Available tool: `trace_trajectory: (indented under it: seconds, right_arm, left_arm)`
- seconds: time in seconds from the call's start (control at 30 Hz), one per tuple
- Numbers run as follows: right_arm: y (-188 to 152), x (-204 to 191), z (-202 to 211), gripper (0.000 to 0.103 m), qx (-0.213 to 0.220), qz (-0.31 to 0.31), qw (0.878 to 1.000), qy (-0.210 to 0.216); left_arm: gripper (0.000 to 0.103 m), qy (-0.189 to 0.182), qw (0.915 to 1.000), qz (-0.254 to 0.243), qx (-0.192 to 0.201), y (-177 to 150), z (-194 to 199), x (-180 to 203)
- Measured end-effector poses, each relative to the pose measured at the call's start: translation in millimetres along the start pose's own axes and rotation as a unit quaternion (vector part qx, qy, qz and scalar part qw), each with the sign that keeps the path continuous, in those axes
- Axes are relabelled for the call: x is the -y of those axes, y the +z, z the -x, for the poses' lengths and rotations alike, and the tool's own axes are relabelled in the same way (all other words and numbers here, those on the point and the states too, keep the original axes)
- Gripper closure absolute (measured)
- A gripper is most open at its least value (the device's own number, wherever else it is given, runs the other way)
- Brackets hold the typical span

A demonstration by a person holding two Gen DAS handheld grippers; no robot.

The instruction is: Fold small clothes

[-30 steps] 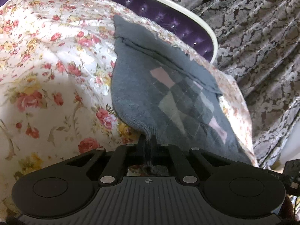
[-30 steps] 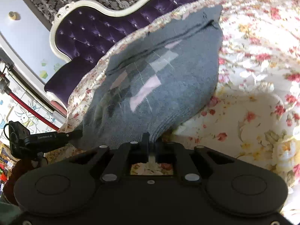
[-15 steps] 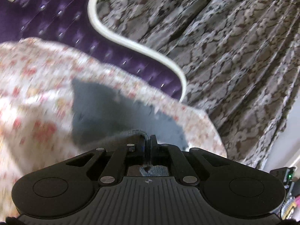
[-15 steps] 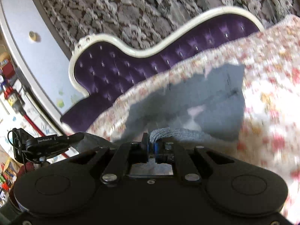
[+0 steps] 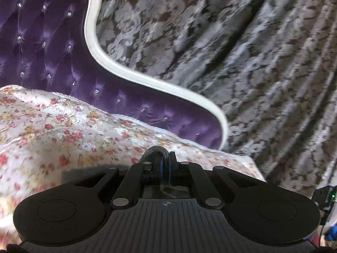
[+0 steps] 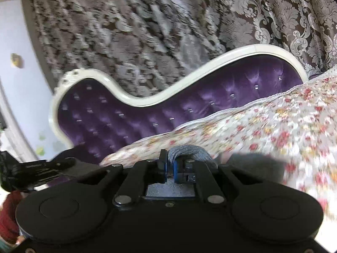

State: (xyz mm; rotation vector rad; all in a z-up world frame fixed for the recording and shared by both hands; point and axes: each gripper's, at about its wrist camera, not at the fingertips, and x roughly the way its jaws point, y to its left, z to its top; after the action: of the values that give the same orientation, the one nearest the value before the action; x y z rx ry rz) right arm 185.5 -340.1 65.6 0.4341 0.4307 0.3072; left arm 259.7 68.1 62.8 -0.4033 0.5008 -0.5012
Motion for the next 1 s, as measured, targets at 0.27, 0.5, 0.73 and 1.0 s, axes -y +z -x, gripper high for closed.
trace_trajectory:
  seconds: [0.27, 0.5, 0.73, 1.0]
  right_arm:
    - [-3, 51, -109, 0.092, -0.062, -0.037, 0.994, -0.078]
    - [-17, 76, -147, 0.079, -0.103, -0.06, 0.987, -0.107]
    - [-5, 64, -120, 0.038, -0.057, -0.042, 0.993, -0.1]
    - [-41, -15, -86, 0.038, -0.092, 0.095, 0.99, -0.05]
  left_arm:
    - [0.099, 0.054, 0.9946, 0.057, -0.068, -11, -109, -52]
    - [0.068, 0.108, 0.9875, 0.079, -0.083, -19, -136, -80]
    - [0.054, 0.113, 0.9913, -0.016, -0.065, -11, -95, -58]
    - [0.054, 0.099, 0.9761, -0.168, -0.096, -67, -55, -6]
